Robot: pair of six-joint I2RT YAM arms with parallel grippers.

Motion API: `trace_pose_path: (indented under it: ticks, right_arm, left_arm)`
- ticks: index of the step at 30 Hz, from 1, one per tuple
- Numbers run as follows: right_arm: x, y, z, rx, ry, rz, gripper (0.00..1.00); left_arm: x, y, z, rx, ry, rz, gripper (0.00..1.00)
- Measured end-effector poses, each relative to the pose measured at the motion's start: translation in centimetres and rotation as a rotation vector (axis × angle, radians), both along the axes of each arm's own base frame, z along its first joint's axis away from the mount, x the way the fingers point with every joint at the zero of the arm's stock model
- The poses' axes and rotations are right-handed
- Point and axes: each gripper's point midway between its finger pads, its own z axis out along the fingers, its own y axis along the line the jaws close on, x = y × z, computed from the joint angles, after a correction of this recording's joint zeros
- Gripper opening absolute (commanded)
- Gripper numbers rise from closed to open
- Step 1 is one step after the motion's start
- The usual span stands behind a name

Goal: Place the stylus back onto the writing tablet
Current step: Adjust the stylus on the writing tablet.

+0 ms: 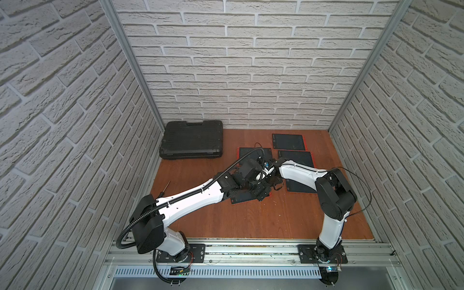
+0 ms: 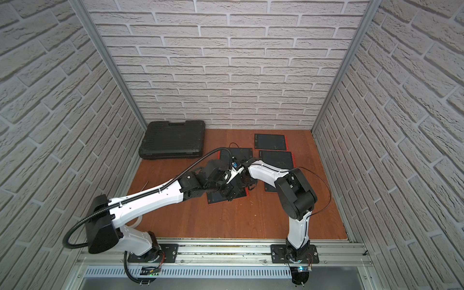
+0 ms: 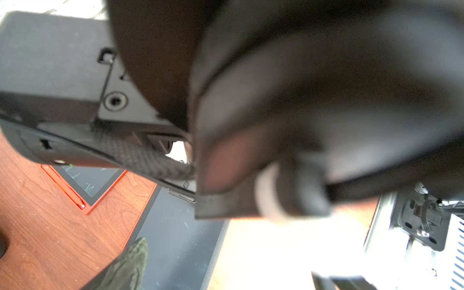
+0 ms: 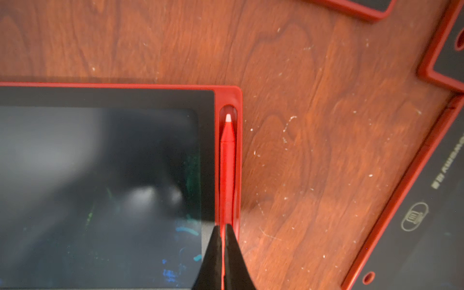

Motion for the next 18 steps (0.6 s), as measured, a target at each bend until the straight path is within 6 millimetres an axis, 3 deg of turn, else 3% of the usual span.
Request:
trace_pose_path:
  ticks: [18]
  right_arm:
    - [0.12,-0.27,-0.88,-0.024,0.009,-0.001,0.03]
  left_arm:
    - [0.01,-0.02,0.02,-0.001,-0.001,0.000,0.98]
